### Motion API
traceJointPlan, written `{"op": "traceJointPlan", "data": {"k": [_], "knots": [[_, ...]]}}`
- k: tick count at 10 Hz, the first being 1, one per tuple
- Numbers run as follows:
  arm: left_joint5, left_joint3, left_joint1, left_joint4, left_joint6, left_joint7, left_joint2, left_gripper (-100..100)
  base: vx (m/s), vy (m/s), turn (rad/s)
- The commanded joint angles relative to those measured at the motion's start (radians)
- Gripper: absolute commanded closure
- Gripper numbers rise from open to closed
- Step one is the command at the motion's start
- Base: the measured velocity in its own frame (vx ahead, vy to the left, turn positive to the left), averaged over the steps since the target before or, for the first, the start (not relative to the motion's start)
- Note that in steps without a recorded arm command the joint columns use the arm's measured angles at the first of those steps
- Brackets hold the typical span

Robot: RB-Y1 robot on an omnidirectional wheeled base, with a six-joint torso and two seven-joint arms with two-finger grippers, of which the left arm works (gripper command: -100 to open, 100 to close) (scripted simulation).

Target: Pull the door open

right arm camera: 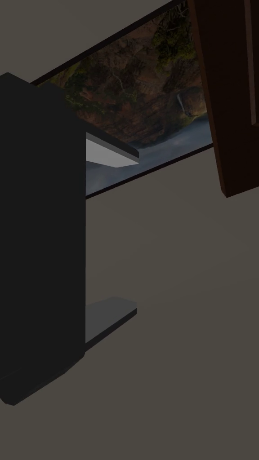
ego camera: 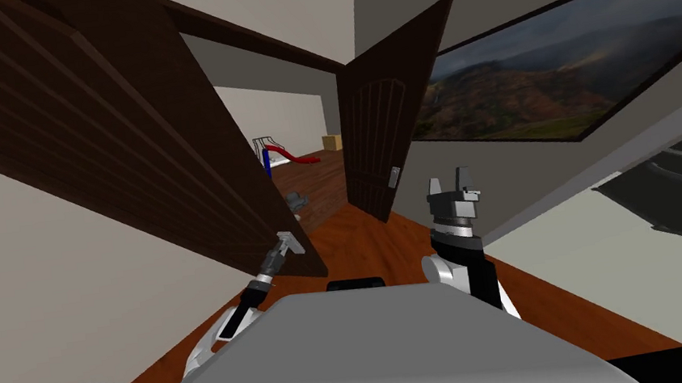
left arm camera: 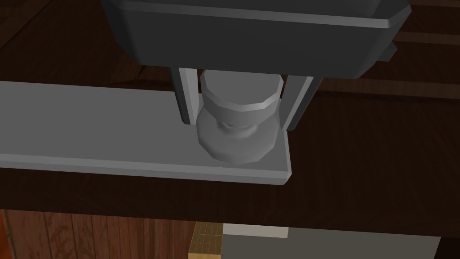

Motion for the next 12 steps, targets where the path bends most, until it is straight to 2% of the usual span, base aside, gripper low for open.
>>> {"op": "traceJointPlan", "data": {"k": [1,3,6,7,8,12], "knots": [[0.000,-0.001,0.013,0.007,-0.025,0.008,0.015,100,-0.206,0.088,-0.146],[0.000,-0.004,0.024,0.016,-0.055,0.021,0.034,100,-0.201,0.078,-0.150],[0.000,-0.007,0.036,0.025,-0.086,0.033,0.054,100,-0.154,0.082,-0.101],[0.000,-0.008,0.039,0.028,-0.095,0.037,0.060,100,-0.151,0.060,-0.092],[-0.003,-0.016,0.037,0.023,-0.085,0.033,0.051,100,-0.057,0.020,-0.024],[-0.006,-0.024,0.041,0.045,-0.123,0.049,0.073,100,-0.149,0.067,-0.118]]}}
